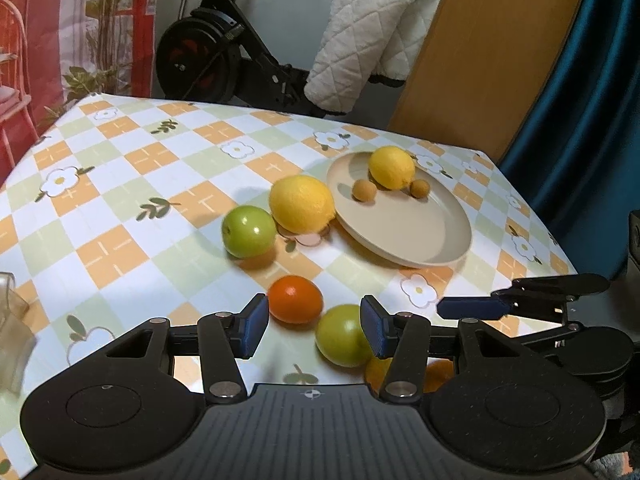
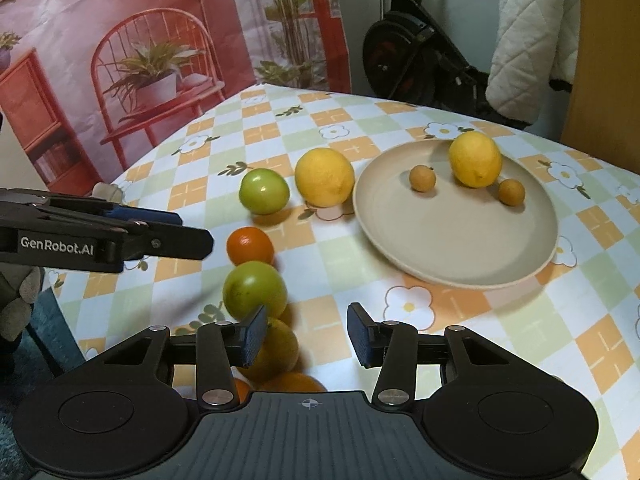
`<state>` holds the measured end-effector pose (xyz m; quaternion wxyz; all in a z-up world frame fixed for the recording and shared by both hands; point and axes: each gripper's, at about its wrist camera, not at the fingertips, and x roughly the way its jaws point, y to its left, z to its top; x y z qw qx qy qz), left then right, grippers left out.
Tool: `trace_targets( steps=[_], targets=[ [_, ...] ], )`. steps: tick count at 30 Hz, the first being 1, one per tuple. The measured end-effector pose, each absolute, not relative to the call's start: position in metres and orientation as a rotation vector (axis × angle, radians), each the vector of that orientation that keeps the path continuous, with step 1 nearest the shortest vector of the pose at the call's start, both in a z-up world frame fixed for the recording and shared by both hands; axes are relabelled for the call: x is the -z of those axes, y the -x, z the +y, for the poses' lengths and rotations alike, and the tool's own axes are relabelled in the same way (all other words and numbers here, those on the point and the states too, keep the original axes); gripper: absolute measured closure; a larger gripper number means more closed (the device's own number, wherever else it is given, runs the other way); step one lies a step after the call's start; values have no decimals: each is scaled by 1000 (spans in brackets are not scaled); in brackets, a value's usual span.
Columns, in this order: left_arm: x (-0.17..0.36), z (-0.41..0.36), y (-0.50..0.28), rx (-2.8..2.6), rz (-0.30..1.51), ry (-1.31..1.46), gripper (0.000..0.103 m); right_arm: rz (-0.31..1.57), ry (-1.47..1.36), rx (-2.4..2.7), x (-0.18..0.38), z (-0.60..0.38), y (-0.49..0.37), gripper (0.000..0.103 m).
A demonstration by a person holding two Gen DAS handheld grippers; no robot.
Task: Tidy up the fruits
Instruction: 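Close both grippers together around a dark orange citrus fruit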
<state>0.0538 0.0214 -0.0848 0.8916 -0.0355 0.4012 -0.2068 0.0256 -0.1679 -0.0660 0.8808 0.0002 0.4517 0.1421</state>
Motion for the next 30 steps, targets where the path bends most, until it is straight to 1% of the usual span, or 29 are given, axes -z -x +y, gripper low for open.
trace_targets(
  steps=[12, 15, 16, 24, 30],
  targets=[
    [95, 8, -44, 521, 894, 69, 50, 979, 8, -370, 69, -158, -19, 61],
    [99, 6, -43, 563, 921, 85, 54, 995, 10, -386, 72, -155, -19, 61],
    [100, 5, -42, 574, 931, 91, 59, 1001, 8, -390, 74, -155, -18, 61],
    [108, -1, -47, 589, 970, 110, 60, 1019, -2, -389, 81, -154, -19, 61],
    [109, -5, -47, 576, 966, 97, 60, 1019, -14, -383, 83, -157, -19, 65]
  ],
)
